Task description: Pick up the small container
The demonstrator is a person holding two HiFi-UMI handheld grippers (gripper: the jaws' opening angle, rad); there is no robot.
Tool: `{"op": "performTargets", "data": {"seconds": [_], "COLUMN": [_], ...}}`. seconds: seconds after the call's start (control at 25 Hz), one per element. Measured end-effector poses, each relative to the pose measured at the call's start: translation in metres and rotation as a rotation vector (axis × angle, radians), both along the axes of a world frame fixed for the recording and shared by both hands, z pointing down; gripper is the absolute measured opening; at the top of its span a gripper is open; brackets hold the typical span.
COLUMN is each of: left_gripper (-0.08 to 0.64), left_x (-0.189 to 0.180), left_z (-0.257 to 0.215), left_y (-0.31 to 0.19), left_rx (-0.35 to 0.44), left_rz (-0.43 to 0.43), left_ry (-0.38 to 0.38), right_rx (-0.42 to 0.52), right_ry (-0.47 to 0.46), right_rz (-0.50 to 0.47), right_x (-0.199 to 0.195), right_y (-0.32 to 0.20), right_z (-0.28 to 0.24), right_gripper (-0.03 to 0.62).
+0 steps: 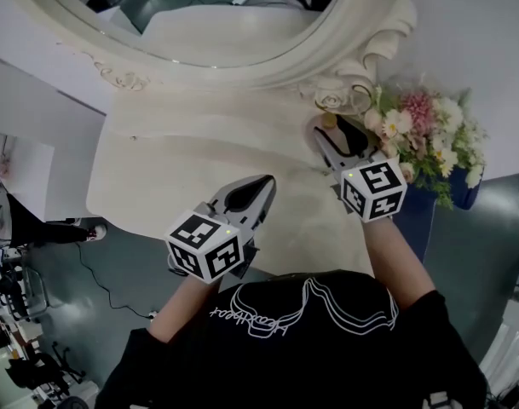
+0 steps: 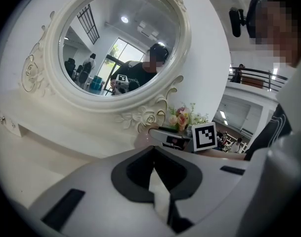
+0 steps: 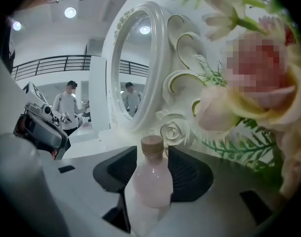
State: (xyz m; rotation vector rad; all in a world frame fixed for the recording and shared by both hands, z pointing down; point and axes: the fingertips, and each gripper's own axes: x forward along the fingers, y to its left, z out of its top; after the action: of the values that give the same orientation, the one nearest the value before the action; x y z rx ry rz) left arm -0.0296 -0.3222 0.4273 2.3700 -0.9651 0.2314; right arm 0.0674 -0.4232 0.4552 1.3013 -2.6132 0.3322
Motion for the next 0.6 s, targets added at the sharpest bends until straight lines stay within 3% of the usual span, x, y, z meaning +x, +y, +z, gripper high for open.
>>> {"op": "performTargets", "data": {"seconds": [0.6], "left_gripper": [0.003], "left_x": [-0.0081], "left_z": [0.0067], "left_y": [-0.0033], "left_rx": [-0.019], "left_rz": [-0.017], "left_ry": [0.002], "right_rx": [0.037], "right_ry": [0.053], "right_rz": [0.045], "right_x": [-0.0034], "right_y": [-0.0086], "right_z": [0.003], "right_gripper": [0.144]}}
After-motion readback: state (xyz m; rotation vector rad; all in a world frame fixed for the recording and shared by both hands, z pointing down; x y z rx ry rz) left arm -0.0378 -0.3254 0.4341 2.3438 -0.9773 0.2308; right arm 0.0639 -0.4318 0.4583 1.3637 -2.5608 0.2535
